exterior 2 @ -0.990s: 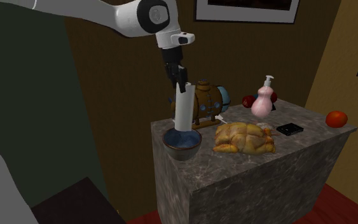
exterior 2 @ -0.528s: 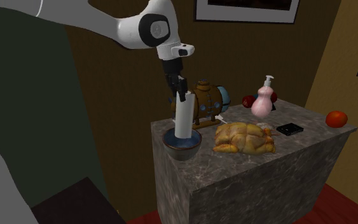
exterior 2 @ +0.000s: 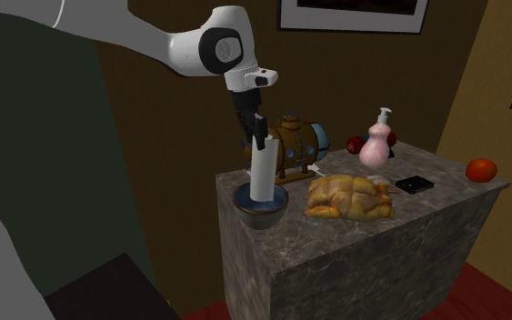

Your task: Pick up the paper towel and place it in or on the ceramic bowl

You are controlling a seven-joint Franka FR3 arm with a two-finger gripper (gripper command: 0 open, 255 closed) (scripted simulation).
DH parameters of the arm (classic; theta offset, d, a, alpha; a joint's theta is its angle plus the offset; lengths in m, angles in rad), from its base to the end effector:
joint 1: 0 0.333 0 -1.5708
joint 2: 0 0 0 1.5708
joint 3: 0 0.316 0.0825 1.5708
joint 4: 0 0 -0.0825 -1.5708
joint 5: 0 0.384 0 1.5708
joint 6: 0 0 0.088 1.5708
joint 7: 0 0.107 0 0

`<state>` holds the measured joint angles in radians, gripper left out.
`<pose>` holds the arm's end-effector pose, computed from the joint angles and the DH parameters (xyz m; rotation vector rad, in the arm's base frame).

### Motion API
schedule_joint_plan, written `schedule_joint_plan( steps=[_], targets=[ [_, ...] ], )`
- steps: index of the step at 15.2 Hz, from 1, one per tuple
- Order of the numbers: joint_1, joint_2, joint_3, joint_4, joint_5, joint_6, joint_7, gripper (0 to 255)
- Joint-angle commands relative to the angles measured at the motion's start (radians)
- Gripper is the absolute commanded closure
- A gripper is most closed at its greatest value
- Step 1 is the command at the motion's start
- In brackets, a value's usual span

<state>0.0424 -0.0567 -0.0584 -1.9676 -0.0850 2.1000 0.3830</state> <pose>0.5605 -0.0136 0.5144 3.0373 -0.5578 0.3087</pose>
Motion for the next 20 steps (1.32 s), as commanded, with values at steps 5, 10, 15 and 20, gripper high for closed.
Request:
schedule_joint_plan(
  steps=[5,10,15,20],
  targets=[
    [0.000,0.000,0.000,0.000,0.000,0.000,0.000,0],
    [0.002,-0.023,0.003,0.039,0.001,-0.063,0.000,0],
    [0.004,-0.040,0.005,0.080,0.001,-0.119,0.000,0],
    [0.004,-0.040,0.005,0.080,0.001,-0.119,0.000,0]
  ],
)
